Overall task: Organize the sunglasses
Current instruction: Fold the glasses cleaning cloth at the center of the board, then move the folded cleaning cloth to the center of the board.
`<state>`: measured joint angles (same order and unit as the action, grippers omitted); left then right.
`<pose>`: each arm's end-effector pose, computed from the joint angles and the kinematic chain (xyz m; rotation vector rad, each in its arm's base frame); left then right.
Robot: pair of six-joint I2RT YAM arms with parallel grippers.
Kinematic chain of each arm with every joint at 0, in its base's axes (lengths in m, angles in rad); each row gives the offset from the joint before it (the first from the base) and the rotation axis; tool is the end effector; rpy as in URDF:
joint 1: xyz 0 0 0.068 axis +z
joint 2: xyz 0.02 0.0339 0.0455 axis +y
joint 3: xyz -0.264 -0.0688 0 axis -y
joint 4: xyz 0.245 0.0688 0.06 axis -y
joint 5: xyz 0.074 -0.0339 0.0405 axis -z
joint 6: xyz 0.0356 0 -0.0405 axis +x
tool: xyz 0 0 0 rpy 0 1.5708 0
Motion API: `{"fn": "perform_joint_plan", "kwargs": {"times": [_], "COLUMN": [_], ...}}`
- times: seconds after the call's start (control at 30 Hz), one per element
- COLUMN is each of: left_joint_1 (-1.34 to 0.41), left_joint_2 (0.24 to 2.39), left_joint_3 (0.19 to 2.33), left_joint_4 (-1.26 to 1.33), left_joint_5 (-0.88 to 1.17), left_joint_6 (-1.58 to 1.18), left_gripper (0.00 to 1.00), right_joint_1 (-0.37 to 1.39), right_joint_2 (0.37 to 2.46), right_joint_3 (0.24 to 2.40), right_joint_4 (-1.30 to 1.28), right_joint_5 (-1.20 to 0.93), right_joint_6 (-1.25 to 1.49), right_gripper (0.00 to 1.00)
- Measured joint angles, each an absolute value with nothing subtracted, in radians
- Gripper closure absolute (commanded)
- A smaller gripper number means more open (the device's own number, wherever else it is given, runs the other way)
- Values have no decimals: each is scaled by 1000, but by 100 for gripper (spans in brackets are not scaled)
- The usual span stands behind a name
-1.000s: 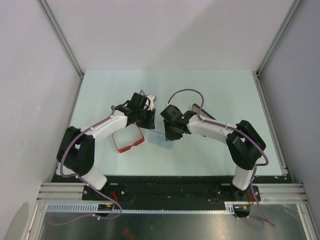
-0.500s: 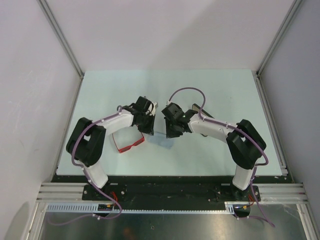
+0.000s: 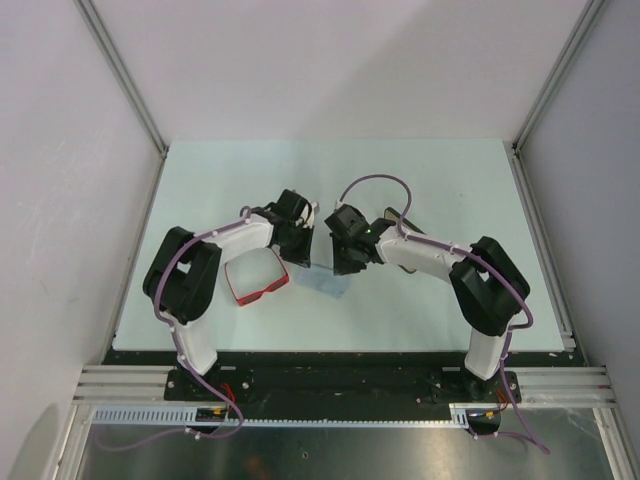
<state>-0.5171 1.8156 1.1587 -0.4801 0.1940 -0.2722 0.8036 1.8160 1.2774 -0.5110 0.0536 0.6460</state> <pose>0.3099 -0.1841 0.1687 0.3980 2.7468 -0.4844 0.2649 0.2720 0.2004 -0.1923 2.6788 0.4209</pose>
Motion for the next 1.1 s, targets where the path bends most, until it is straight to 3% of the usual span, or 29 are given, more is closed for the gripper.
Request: {"fn": "perform_joint_plan", "kwargs": {"times": [1.1], "left_joint_1": [-540], "left_joint_2": [1904], "left_joint_3": [1237], "left_joint_4": [-482], "left_joint_5": [128], "left_joint_6": [-288], "left_gripper": [85], "right_joint_1": [757], "right_joint_2": [1822], "right_joint_3": [1277], "right_joint_4": [-508], "right_joint_5": [43], "right_joint_6": [601], "right_gripper": [79]}}
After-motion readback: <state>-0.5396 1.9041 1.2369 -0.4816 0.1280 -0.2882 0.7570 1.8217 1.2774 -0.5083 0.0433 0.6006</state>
